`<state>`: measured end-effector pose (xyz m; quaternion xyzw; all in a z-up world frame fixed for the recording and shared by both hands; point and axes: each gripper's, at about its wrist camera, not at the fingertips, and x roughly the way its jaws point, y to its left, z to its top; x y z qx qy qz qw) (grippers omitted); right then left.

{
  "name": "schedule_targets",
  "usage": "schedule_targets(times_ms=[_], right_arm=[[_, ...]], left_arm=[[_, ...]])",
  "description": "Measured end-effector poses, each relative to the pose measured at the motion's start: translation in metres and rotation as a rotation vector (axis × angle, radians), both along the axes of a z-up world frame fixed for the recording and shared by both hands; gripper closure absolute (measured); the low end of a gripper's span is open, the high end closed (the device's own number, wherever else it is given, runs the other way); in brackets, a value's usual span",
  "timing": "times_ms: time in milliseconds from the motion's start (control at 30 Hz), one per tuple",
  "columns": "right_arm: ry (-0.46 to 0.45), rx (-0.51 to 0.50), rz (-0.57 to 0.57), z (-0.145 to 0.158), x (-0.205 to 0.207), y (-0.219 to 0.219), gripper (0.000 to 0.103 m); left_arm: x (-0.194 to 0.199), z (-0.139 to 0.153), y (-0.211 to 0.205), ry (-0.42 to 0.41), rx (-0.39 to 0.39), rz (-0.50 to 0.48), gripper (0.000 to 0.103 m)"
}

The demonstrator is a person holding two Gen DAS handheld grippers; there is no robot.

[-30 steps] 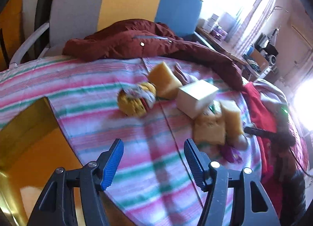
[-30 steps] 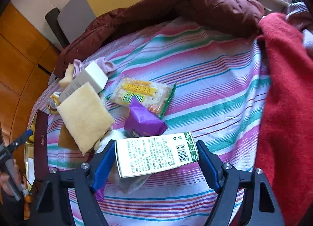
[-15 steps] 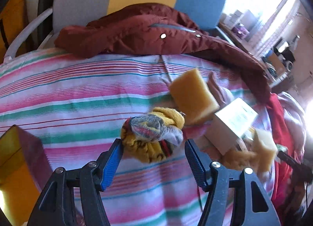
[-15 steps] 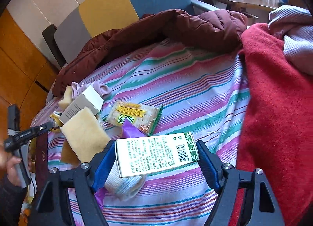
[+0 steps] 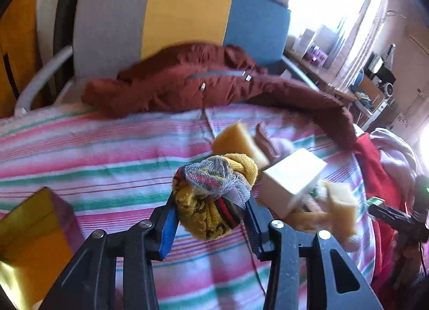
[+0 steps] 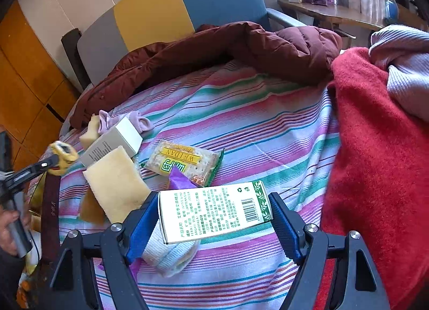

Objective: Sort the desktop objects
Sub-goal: 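Grasp the green-and-white box with the right tool while the left tool grasps the yellow knitted bundle, then carry the box and knitted bundle to the gold tray and open both tools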

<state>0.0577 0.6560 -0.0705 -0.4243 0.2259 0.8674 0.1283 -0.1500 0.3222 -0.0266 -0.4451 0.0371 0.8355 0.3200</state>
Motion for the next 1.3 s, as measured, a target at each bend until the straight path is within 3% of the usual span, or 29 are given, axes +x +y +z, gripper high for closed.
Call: schedule_targets(times_ms=[333, 600, 900, 1300], right_arm=[[0.069, -0.019, -0.038, 0.016, 0.009, -0.003, 0.023], [0.132, 0.02, 0.029, 0.051, 0.007, -0.054, 0.023], [0.208, 0.037, 0.3, 0.091, -0.02, -0.172, 0.023], [0.181, -0.038, 0.698, 0.078, -0.073, -0.348, 0.023]], left_arm=[[0.069, 0.058, -0.051, 0.138, 0.017, 0.044, 0.058], [0.094, 0.061, -0.104, 0.136, 0.026, 0.112, 0.058], [0.104, 0.043, -0.187, 0.095, 0.031, 0.257, 0.058], [0.114, -0.001, -0.301, 0.012, 0.002, 0.481, 0.058]])
